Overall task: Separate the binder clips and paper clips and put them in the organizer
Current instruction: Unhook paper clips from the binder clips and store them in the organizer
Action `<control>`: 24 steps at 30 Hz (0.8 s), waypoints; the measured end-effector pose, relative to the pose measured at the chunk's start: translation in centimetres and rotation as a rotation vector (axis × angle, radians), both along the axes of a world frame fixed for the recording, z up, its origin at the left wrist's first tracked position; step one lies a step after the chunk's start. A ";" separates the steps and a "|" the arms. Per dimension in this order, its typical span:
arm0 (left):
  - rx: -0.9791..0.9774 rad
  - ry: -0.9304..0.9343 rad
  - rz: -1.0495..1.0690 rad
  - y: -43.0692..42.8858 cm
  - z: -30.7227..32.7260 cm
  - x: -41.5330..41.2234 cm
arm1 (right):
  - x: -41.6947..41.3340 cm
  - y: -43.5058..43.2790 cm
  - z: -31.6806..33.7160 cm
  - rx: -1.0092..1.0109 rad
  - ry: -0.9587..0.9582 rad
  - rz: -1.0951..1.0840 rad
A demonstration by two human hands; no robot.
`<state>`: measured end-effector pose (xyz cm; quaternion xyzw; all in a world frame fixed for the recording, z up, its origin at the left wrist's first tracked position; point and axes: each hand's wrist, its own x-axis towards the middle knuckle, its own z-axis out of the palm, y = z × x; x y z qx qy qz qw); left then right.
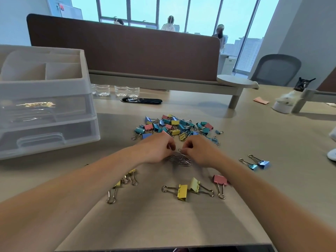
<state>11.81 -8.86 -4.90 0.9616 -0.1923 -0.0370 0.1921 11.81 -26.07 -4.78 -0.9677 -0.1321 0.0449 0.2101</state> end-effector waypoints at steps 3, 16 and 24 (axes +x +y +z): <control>0.016 0.010 0.007 -0.3 0.0 0.0 | -0.2 -1.1 0.6 0.021 -0.005 -0.009; 0.043 0.091 -0.048 -2.3 -0.1 -0.2 | -0.8 -5.7 0.8 -0.082 -0.005 -0.045; 0.056 0.054 -0.093 -2.4 0.0 -0.6 | -0.3 -5.9 0.3 -0.085 -0.066 -0.067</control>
